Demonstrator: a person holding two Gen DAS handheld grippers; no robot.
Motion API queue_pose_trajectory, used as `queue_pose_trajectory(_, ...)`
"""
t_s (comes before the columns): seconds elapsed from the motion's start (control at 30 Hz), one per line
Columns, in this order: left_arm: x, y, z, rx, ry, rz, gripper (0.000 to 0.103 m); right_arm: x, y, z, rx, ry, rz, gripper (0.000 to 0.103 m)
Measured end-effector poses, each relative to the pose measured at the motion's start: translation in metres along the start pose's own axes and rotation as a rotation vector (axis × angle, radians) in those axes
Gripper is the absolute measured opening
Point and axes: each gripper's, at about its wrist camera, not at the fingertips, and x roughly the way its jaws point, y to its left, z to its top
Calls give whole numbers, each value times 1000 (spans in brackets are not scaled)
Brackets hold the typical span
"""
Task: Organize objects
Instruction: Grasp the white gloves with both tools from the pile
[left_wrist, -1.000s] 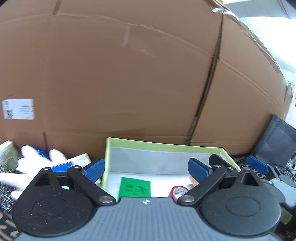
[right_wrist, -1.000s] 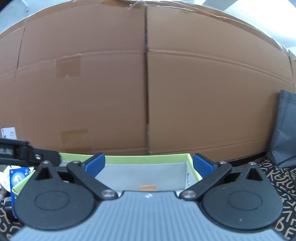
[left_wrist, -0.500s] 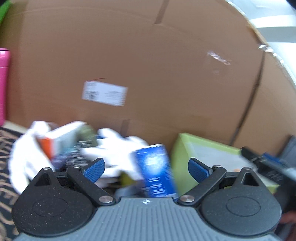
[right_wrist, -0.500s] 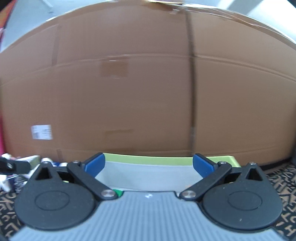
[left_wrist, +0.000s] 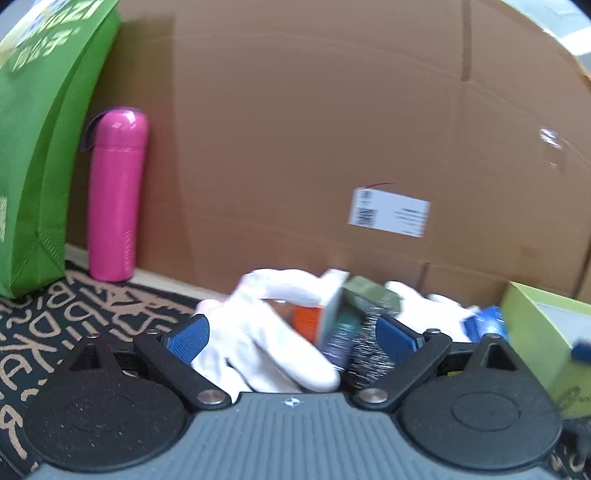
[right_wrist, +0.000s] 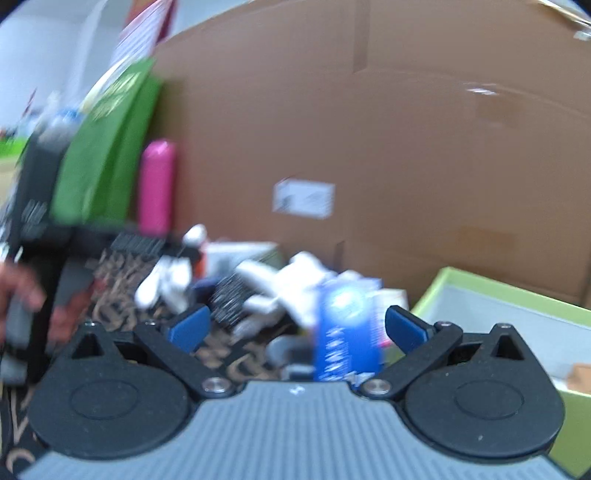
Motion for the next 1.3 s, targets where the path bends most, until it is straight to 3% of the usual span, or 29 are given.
queue_pose_trajectory(0.23,39,30,0,-159,126,2,99,16,20,-7,-50,87,4,103)
queue_pose_trajectory(0.33,45,39,-3,-226,168,-16,88,25,28,-2,-49,85,-7,101)
queue_pose_trajectory(0.43,45,44,-3,-232,187,-20,59,48,33,7,-45,95,-32,96)
queue_pose_trajectory(0.5,45,43,-1,-201,211,-8,28,67,39,14,-96,102,-74,91)
queue_pose_trajectory(0.57,46,44,-1,-174,241,18,17,90,46,18,-179,138,-147,85)
queue_pose_trajectory(0.63,43,47,2,-190,261,6,11,111,48,19,-246,176,-223,79)
queue_pose_trajectory(0.7,40,51,6,-210,295,-11,10,126,48,19,-296,203,-262,55)
queue_pose_trajectory(0.77,32,52,10,-219,314,-42,10,128,49,18,-330,197,-283,13)
queue_pose_trajectory(0.87,13,52,18,-232,308,-157,10,108,50,22,-247,177,-185,13)
queue_pose_trajectory(1.0,-3,32,22,-148,296,-345,10,71,49,18,-106,183,6,13)
queue_pose_trajectory(1.1,0,15,15,-105,394,-544,10,41,52,7,-78,220,110,13)
queue_pose_trajectory(1.17,0,0,9,-41,443,-597,10,22,52,-4,-74,256,149,13)
queue_pose_trajectory(1.23,-2,-11,3,29,457,-582,18,7,49,-14,-63,288,170,19)
queue_pose_trajectory(1.3,0,-16,-1,52,476,-551,46,-2,45,-19,-39,317,174,42)
